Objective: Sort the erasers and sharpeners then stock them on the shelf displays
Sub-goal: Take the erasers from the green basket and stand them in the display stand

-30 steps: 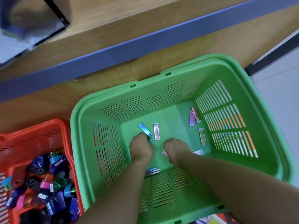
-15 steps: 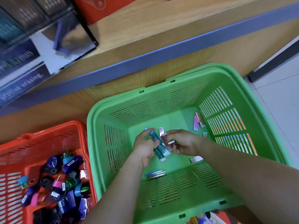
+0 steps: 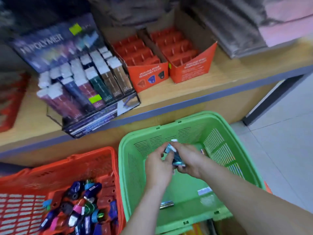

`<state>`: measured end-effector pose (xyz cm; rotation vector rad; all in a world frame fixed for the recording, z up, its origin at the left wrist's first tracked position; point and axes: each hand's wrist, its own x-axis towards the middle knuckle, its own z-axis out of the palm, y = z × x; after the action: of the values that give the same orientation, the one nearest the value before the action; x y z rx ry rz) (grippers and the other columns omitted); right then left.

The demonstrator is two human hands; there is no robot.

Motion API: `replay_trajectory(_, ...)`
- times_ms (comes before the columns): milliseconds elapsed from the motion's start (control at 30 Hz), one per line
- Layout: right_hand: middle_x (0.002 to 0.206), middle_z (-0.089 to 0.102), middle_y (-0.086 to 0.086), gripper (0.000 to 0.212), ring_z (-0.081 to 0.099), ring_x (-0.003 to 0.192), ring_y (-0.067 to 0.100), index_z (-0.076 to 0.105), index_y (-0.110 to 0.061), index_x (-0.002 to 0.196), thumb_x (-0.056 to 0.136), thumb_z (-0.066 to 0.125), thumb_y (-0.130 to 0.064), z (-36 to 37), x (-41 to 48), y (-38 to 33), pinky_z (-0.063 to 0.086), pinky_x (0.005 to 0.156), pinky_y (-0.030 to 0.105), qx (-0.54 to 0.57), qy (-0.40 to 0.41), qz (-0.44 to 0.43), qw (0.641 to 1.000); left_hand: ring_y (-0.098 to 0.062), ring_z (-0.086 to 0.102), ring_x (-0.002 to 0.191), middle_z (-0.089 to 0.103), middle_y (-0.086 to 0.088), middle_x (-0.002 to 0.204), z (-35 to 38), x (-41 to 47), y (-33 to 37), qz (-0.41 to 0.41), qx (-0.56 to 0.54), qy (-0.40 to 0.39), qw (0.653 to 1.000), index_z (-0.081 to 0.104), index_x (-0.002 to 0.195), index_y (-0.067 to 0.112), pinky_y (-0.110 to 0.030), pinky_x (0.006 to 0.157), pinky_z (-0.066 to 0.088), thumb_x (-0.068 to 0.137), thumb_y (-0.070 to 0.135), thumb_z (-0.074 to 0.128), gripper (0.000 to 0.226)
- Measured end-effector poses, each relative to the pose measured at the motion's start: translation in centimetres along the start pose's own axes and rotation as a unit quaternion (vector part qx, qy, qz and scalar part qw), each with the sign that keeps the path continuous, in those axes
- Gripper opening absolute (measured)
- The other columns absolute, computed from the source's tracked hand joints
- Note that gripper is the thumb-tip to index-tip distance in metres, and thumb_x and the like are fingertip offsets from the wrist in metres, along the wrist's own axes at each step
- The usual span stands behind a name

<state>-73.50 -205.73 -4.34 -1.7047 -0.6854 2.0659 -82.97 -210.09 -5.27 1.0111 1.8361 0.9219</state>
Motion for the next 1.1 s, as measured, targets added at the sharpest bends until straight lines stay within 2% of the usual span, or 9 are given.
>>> replay_trajectory(100,0.053,0.059,0.001,0.027,0.053,0.044,0.014,0.060,-0.013,0.085,0.099,0.052,-0.034,0.5,-3.3,-2.4,0.028,0.037,0.015,-0.014,-0.045,-0.045,0.998,-0.004,0.067,0.068,0.071,0.008,0.083,-2.0,-0.6,2.7,0.006,-0.046,0.031,0.998,0.073,0.104,0.021,-0.016,0.063,0.049,0.084,0.011,0.070,0.023)
replay_trajectory(200,0.065,0.064,0.003,0.015,0.060,0.056,0.016,0.062,-0.011,0.092,0.096,0.058,-0.025,0.7,-6.3,-4.5,0.042,0.042,0.017,-0.006,-0.117,-0.065,0.991,0.000,0.063,0.058,0.071,0.006,0.074,-4.0,-1.4,5.0,0.001,-0.147,0.050,0.988,0.073,0.098,0.008,-0.016,0.061,0.050,0.081,0.001,0.072,0.018)
replay_trajectory(400,0.078,0.064,0.010,0.008,0.060,0.063,0.013,0.064,-0.006,0.098,0.095,0.058,-0.010,1.9,-10.6,-7.7,0.054,0.052,0.022,0.033,-0.177,-0.112,0.977,-0.012,0.068,0.073,0.073,-0.003,0.080,-7.4,-3.5,9.2,0.063,-0.202,0.099,0.972,0.064,0.093,0.020,-0.026,0.073,0.053,0.086,0.011,0.069,0.012)
replay_trajectory(533,0.089,0.066,0.013,0.020,0.060,0.069,0.015,0.064,-0.002,0.113,0.095,0.057,-0.006,3.2,-12.4,-9.5,0.053,0.053,0.023,0.020,-0.193,-0.143,0.970,0.000,0.065,0.068,0.072,0.003,0.074,-8.9,-4.2,11.3,0.095,-0.234,0.121,0.960,0.057,0.094,0.025,-0.018,0.069,0.051,0.093,0.016,0.061,0.010)
replay_trajectory(633,0.096,0.066,0.015,0.028,0.057,0.068,0.016,0.061,0.001,0.121,0.093,0.058,-0.004,3.8,-12.9,-10.4,0.052,0.051,0.022,0.051,-0.177,-0.158,0.970,-0.024,0.070,0.080,0.073,-0.006,0.085,-10.4,-4.1,12.5,0.086,-0.294,0.140,0.942,0.053,0.097,0.022,-0.041,0.075,0.057,0.096,0.021,0.056,0.003)
replay_trajectory(767,0.111,0.068,0.020,0.030,0.057,0.066,0.016,0.059,0.004,0.122,0.092,0.058,0.000,4.8,-12.6,-10.6,0.050,0.048,0.022,0.088,-0.195,-0.155,0.965,-0.034,0.069,0.084,0.071,-0.017,0.099,-12.2,-4.3,14.4,0.082,-0.389,0.109,0.911,0.056,0.105,0.023,-0.043,0.069,0.058,0.098,0.020,0.051,0.009)
replay_trajectory(867,0.100,0.069,0.021,0.019,0.055,0.055,0.015,0.064,0.002,0.108,0.095,0.051,0.004,5.8,-12.8,-11.0,0.043,0.039,0.017,0.108,-0.236,-0.139,0.956,-0.026,0.071,0.080,0.071,-0.009,0.096,-13.5,-4.3,14.8,0.116,-0.363,0.131,0.915,0.059,0.114,0.026,-0.035,0.058,0.056,0.100,0.019,0.048,0.019)
replay_trajectory(967,0.083,0.062,0.018,0.016,0.050,0.049,0.013,0.061,-0.003,0.103,0.096,0.048,0.003,6.5,-13.1,-11.7,0.034,0.033,0.013,0.108,-0.244,-0.112,0.957,-0.015,0.058,0.051,0.061,-0.007,0.076,-15.5,-4.2,14.6,0.148,-0.246,0.151,0.946,0.056,0.114,0.031,-0.023,0.044,0.043,0.098,0.020,0.052,0.020)
replay_trajectory(1100,0.072,0.058,0.011,0.018,0.041,0.043,0.007,0.059,-0.005,0.112,0.098,0.049,-0.002,7.6,-12.8,-12.0,0.025,0.029,0.011,0.092,-0.221,-0.116,0.964,-0.011,0.043,0.045,0.059,-0.007,0.065,-16.5,-5.0,14.7,0.119,-0.219,0.062,0.966,0.054,0.105,0.014,-0.017,0.039,0.032,0.089,0.014,0.064,0.018)
